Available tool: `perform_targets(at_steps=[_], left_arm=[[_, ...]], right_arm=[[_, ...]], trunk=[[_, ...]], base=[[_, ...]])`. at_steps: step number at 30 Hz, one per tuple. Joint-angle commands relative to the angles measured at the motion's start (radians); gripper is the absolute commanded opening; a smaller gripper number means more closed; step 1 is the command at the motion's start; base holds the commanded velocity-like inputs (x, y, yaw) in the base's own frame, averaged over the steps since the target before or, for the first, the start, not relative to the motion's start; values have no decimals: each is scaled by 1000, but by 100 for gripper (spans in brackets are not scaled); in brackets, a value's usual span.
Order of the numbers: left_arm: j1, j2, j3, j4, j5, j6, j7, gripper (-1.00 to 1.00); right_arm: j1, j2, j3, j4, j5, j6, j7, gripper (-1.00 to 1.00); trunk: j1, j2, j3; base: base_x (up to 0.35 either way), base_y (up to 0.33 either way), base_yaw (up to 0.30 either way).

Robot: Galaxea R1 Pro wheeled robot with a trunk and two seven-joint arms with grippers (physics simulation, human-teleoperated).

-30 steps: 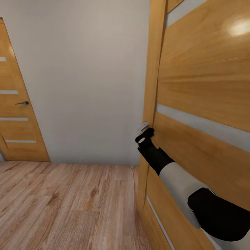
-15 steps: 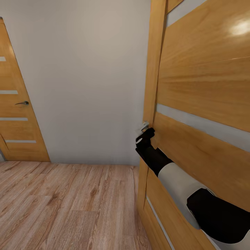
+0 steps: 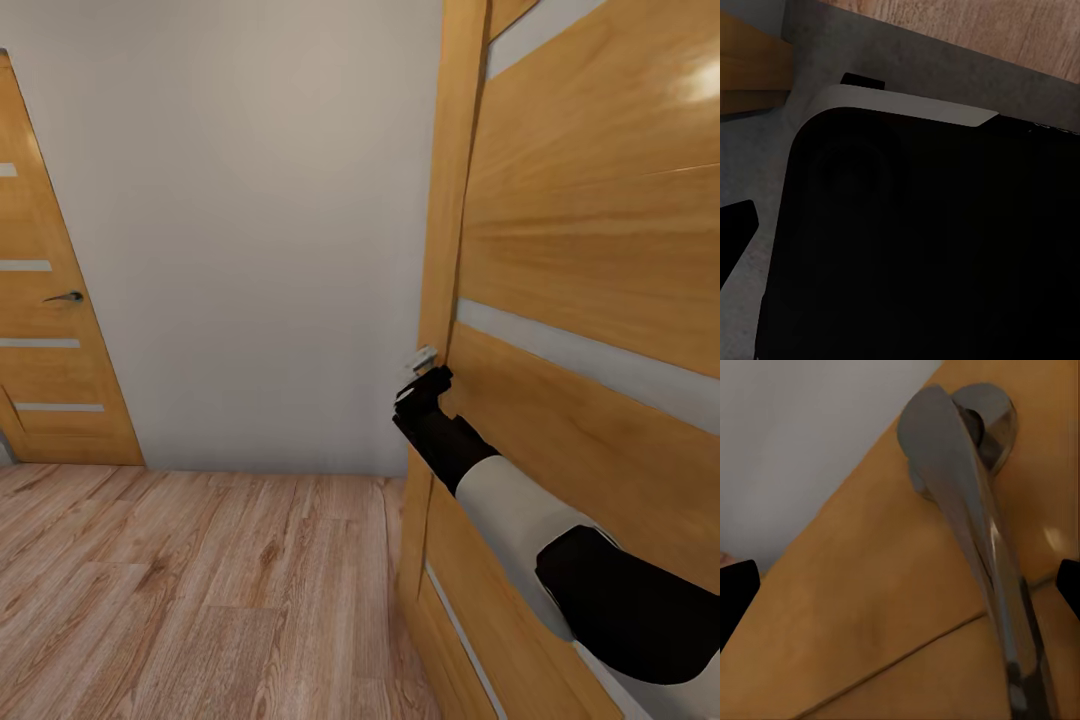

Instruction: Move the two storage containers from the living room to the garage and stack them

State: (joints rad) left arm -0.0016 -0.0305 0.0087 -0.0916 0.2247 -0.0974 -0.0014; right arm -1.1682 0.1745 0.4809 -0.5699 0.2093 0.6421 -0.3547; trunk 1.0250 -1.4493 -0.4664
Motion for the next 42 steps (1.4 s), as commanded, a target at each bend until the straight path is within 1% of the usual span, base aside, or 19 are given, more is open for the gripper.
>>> perform_targets(at_steps=[1,2,3,7,8,12,24,25,26,27,28,30,31,33,34,36,39,42], left_arm=[[0,0,1,0,5,-2,0,100],[0,0,1,0,5,-2,0,100],[0,0,1,0,5,-2,0,100],[0,0,1,0,5,-2,0,100],[0,0,1,0,5,-2,0,100],[0,0,1,0,5,-2,0,100],[0,0,1,0,5,-2,0,100],[0,0,1,0,5,-2,0,100],[0,0,1,0,5,-2,0,100],[0,0,1,0,5,-2,0,100],[0,0,1,0,5,-2,0,100],[0,0,1,0,5,-2,0,100],[0,0,1,0,5,-2,0,100],[0,0,1,0,5,-2,0,100],[0,0,1,0,5,-2,0,100],[0,0,1,0,5,-2,0,100],[0,0,1,0,5,-2,0,100],[0,0,1,0,5,-2,0,100]], right_arm=[[-7,0,2,6,10,13,-7,100],[-12,0,2,12,0,14,-11,100],[-122,0,2,190,109,162,-12,100],[-145,0,2,228,109,159,-12,100],[-161,0,2,241,107,157,-11,100],[-188,0,2,254,105,154,-9,100],[-196,-1,1,257,104,142,-5,100],[-196,-6,1,257,104,139,-5,100],[-196,-16,0,257,104,137,-4,100],[-197,-30,0,257,105,136,-4,100],[-197,-37,0,257,105,136,-3,100],[-197,-68,-1,256,105,134,-1,100],[-197,-76,-1,257,105,134,-1,100],[-197,-108,-1,256,105,130,1,100],[-197,-133,-1,256,105,128,1,100],[-197,-146,-1,256,105,126,2,100],[-197,-153,-1,256,105,125,2,100],[-197,-170,-1,257,105,119,2,100]], trunk=[[0,-1,-1],[0,-1,-1],[0,-1,-1],[0,-1,-1],[0,-1,-1],[0,-1,-1],[0,-1,-1],[0,-1,-1],[0,-1,-1],[0,-1,-1],[0,-1,-1],[0,-1,-1],[0,-1,-1],[0,-1,-1],[0,-1,-1],[0,-1,-1],[0,-1,-1],[0,-1,-1]], base=[[0,0,0],[0,0,0],[0,0,0],[0,0,0],[0,0,0],[0,0,0],[0,0,0],[0,0,0],[0,0,0],[0,0,0],[0,0,0],[0,0,0],[0,0,0],[0,0,0],[0,0,0],[0,0,0],[0,0,0],[0,0,0]])
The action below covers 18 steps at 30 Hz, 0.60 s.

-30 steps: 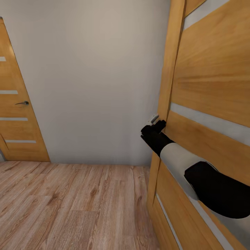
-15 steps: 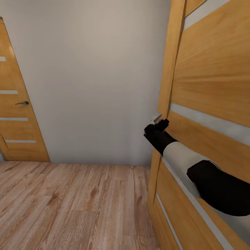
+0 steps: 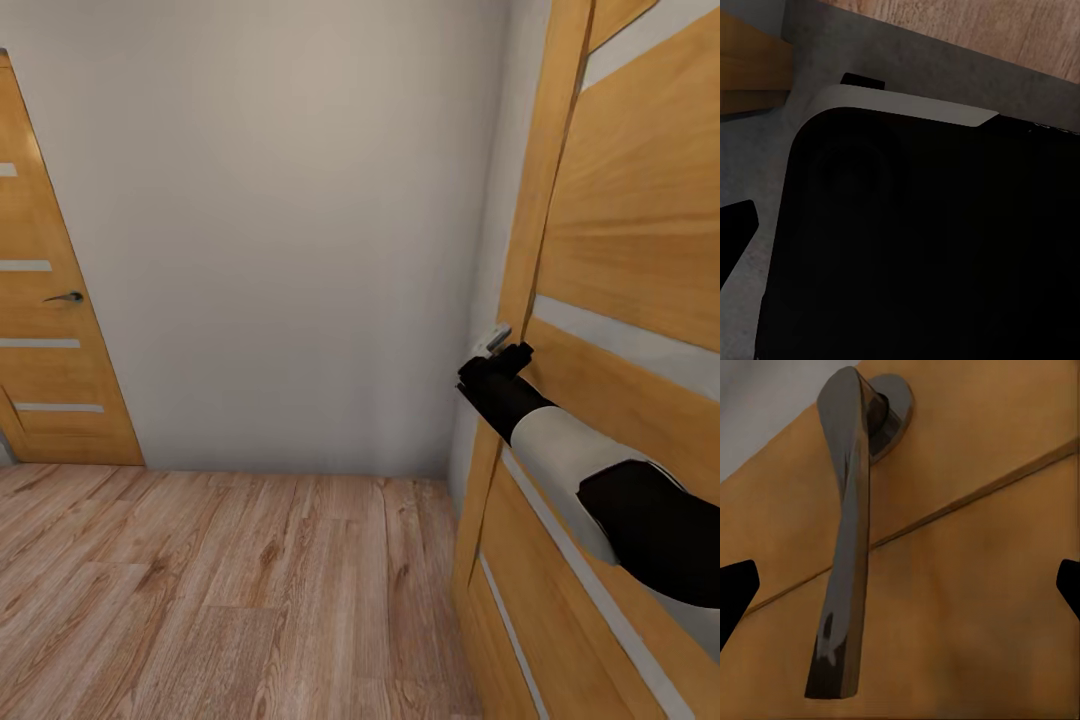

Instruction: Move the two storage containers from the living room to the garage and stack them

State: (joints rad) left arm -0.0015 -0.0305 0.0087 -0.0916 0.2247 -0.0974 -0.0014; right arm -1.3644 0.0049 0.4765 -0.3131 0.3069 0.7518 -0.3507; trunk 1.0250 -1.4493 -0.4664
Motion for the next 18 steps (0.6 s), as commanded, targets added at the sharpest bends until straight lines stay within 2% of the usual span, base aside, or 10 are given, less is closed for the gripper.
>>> perform_targets(at_steps=[1,15,18], left_arm=[[0,0,0,0,5,-2,0,100],[0,0,0,0,5,-2,0,100],[0,0,0,0,5,-2,0,100]], right_arm=[[-1,-2,4,0,7,8,-1,100],[-1,-46,4,0,6,3,-1,100],[-1,-65,4,0,6,2,-1,100]], trunk=[[0,-1,-1],[0,-1,-1],[0,-1,-1]], base=[[0,0,0],[0,0,0],[0,0,0]])
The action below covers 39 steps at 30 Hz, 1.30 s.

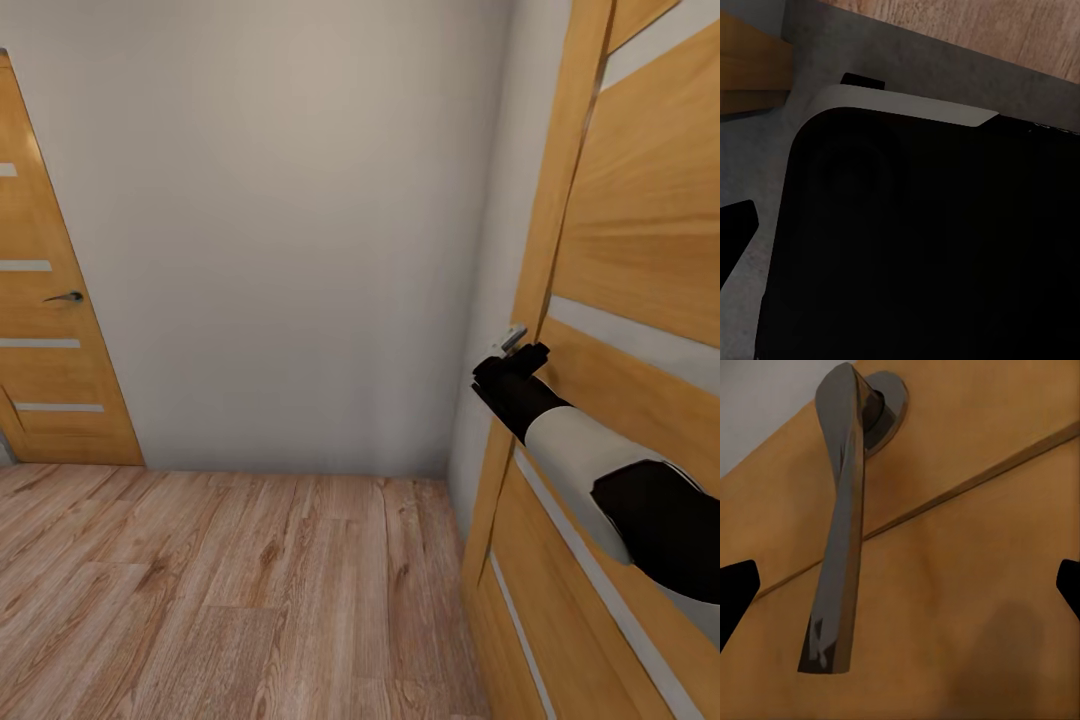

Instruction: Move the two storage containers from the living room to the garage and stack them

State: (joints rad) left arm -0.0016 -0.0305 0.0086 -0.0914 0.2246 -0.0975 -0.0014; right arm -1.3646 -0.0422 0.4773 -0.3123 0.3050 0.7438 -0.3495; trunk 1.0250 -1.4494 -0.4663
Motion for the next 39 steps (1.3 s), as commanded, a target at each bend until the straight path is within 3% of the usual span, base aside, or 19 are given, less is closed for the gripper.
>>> perform_targets(at_steps=[1,8,21,25,29,39], left_arm=[[0,0,1,-1,6,-2,0,100],[0,0,1,-1,6,-2,0,100],[0,0,1,-1,5,-2,0,100],[0,0,1,-1,6,-2,0,100],[0,0,1,-1,6,-2,0,100],[0,0,1,-1,5,-2,0,100]], right_arm=[[-1,-26,3,-1,8,10,-1,100],[-1,-49,3,-1,8,9,11,100],[-1,-33,-4,-14,7,19,17,100],[-1,55,-5,-12,7,25,17,100],[-1,113,-6,-10,9,26,17,100],[-1,148,-7,-20,10,20,16,100]], trunk=[[0,-1,-1],[0,-1,-1],[0,-1,-1],[0,-1,-1],[0,-1,-1],[0,-1,-1]], base=[[0,0,0],[0,0,0],[0,0,0],[0,0,0],[0,0,0],[0,0,0]])
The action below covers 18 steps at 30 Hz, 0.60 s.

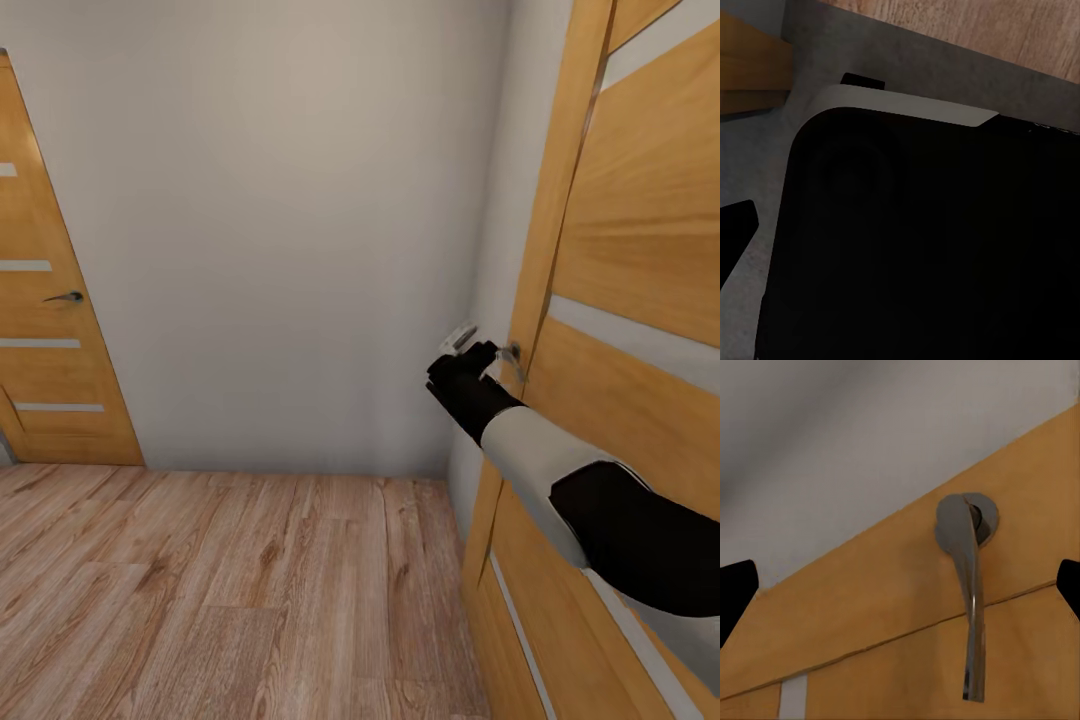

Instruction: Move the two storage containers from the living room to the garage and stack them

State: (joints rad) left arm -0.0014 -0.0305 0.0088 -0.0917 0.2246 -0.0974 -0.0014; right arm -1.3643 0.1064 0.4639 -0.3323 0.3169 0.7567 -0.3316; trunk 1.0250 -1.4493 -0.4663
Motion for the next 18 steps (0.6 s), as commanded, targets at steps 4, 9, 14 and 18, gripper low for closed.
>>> perform_targets(at_steps=[4,9,14,18], left_arm=[[0,0,0,0,5,-2,0,100],[0,0,0,0,6,-2,0,100],[0,0,0,0,5,-2,0,100],[0,0,0,0,6,-2,0,100]], right_arm=[[-1,63,6,-2,-4,3,1,100],[-1,68,6,-2,-5,1,7,100],[-1,68,5,2,-7,0,35,100],[2,68,5,4,-68,-9,57,100]], trunk=[[0,-1,-1],[0,-1,-1],[0,-1,-1],[0,-1,-1]], base=[[0,0,0],[0,0,0],[0,0,0],[0,0,0]])
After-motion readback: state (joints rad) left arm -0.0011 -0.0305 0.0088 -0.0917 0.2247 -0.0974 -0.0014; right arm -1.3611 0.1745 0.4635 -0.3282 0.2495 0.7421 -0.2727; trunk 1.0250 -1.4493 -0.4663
